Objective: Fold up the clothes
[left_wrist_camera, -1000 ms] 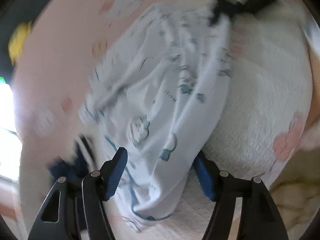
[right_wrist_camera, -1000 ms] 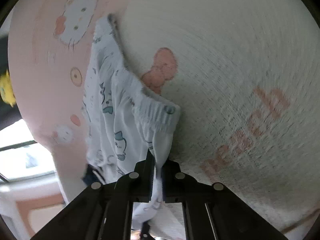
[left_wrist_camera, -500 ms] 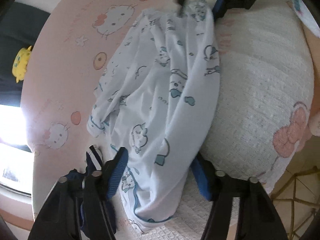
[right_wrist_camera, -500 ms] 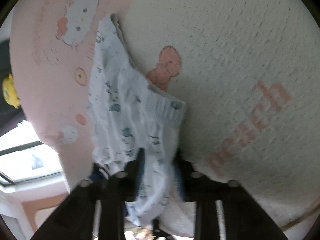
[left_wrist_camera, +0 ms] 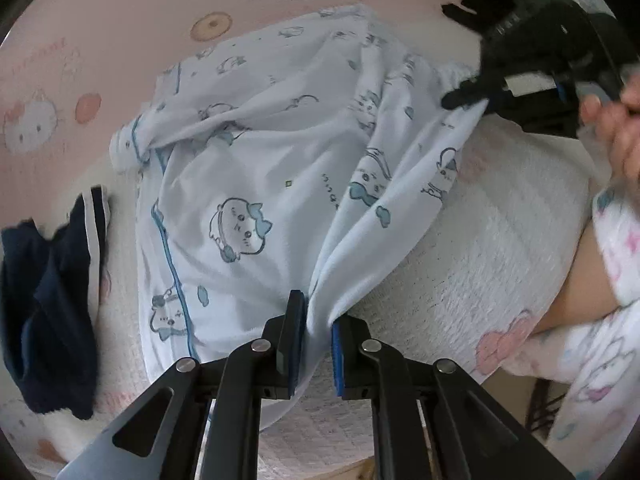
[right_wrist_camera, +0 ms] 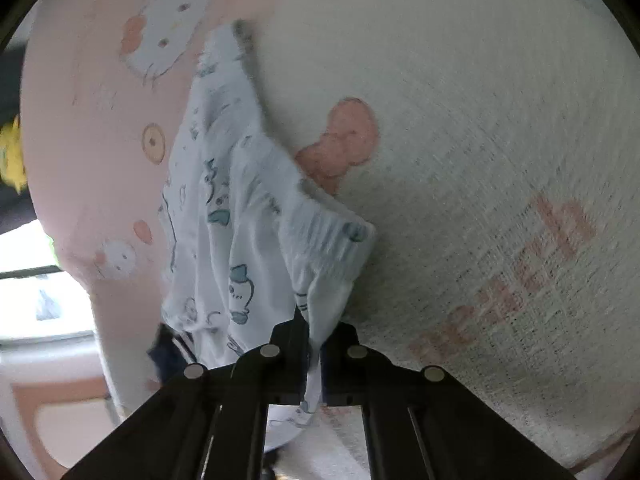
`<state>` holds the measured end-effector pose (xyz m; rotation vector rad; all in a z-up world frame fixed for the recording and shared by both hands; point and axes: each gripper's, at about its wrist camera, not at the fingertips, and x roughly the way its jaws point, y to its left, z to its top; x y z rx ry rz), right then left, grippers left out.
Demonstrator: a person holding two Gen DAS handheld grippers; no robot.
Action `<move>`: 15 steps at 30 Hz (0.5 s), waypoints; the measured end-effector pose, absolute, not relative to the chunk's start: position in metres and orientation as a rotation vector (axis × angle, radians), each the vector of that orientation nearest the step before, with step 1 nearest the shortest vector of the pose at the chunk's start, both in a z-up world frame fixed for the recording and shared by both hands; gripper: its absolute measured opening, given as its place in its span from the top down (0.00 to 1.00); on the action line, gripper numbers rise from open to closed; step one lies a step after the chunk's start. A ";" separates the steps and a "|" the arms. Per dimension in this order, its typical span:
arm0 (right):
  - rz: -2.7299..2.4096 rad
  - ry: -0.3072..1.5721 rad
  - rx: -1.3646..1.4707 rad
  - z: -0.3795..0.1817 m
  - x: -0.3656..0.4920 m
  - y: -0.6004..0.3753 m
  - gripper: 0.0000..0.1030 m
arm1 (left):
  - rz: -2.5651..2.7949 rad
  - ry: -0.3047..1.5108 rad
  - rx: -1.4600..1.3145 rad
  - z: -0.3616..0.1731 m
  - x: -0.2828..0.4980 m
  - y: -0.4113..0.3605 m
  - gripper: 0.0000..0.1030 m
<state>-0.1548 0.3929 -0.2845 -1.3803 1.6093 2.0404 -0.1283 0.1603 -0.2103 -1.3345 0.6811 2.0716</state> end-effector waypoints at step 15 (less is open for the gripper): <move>2.091 1.125 -1.427 -0.242 -0.127 0.378 1.00 | 2.070 0.827 -1.260 -0.204 -0.079 0.159 0.91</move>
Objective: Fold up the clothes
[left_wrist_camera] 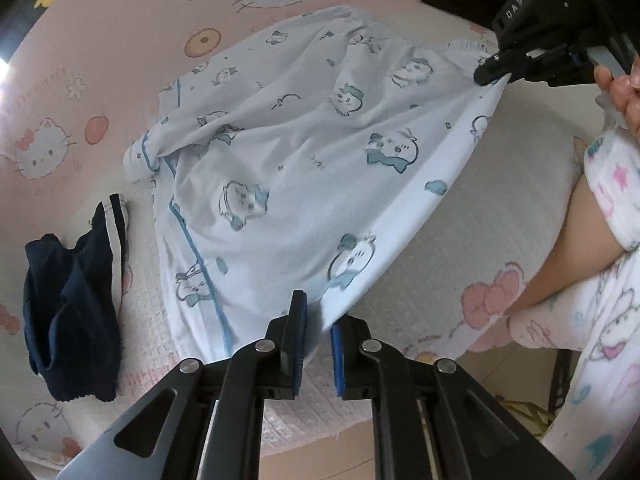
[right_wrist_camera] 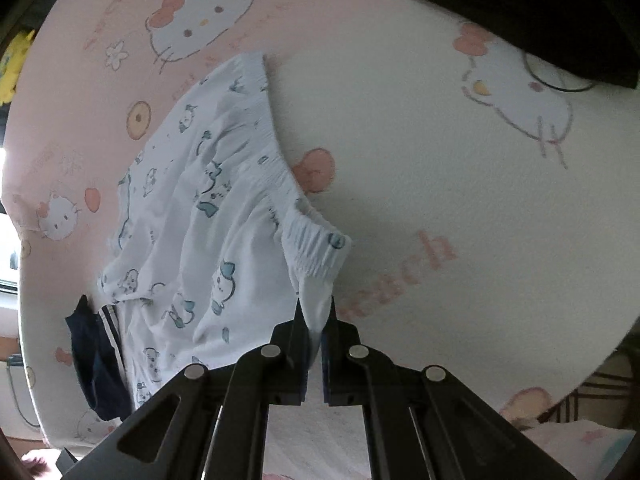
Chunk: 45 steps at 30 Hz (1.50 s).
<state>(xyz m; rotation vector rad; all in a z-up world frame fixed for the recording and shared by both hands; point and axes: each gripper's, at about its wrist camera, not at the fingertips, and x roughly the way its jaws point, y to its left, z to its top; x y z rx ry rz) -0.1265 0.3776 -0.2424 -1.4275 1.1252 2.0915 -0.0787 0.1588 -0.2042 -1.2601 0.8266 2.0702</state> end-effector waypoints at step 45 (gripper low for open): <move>2.789 -0.296 -1.451 -0.154 -0.068 0.261 0.30 | 1.991 0.795 -1.364 -0.168 -0.066 0.107 0.91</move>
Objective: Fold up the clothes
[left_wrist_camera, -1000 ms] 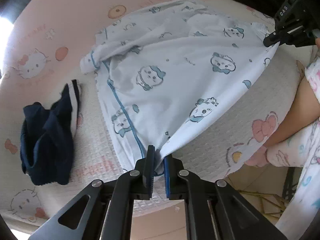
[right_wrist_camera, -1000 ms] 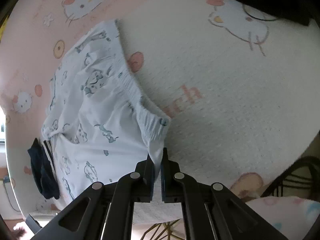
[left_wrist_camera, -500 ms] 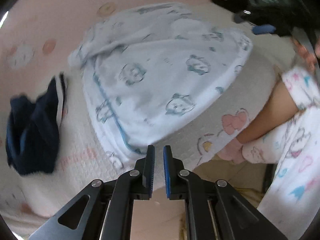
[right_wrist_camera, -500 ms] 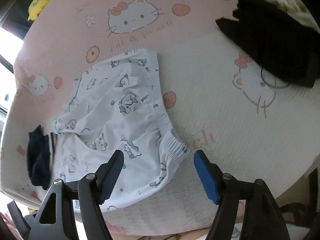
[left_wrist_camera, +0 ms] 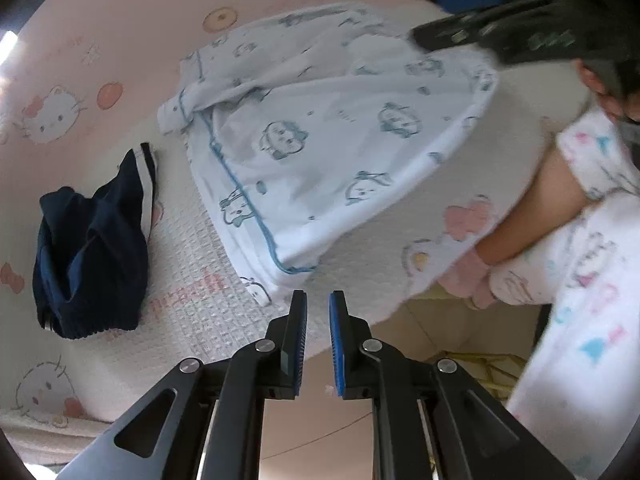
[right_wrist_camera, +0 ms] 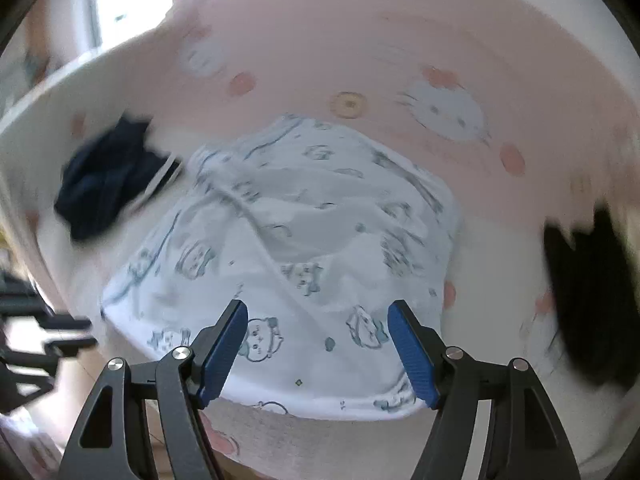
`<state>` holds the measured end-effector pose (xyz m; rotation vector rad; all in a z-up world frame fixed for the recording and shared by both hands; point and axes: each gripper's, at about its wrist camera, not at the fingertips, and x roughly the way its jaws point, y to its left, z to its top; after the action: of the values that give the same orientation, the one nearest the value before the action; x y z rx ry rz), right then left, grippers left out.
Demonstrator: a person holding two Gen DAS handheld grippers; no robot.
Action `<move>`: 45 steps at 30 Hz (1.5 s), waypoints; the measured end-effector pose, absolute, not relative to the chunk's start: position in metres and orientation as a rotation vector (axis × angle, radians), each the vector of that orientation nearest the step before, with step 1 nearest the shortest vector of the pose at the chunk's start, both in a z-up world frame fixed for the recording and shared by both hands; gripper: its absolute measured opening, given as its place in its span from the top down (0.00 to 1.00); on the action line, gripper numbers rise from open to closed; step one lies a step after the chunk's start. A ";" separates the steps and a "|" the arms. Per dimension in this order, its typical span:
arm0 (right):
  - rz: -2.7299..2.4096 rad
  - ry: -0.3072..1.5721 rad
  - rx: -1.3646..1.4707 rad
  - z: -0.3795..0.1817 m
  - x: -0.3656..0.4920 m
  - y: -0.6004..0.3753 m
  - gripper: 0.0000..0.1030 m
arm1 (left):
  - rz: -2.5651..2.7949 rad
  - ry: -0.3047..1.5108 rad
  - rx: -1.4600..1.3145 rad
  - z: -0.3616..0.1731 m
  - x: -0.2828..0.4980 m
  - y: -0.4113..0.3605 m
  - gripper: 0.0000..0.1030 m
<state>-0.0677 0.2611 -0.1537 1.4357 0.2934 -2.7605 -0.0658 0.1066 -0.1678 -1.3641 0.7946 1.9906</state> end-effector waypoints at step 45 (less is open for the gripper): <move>-2.070 1.910 1.266 -0.267 -0.022 0.202 0.30 | 1.903 1.855 -0.520 -0.247 -0.029 0.151 0.01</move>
<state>-0.0221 0.2021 -0.2671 1.2659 1.9098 -2.0698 -0.0291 0.1513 -0.2473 -0.5198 1.8551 1.9027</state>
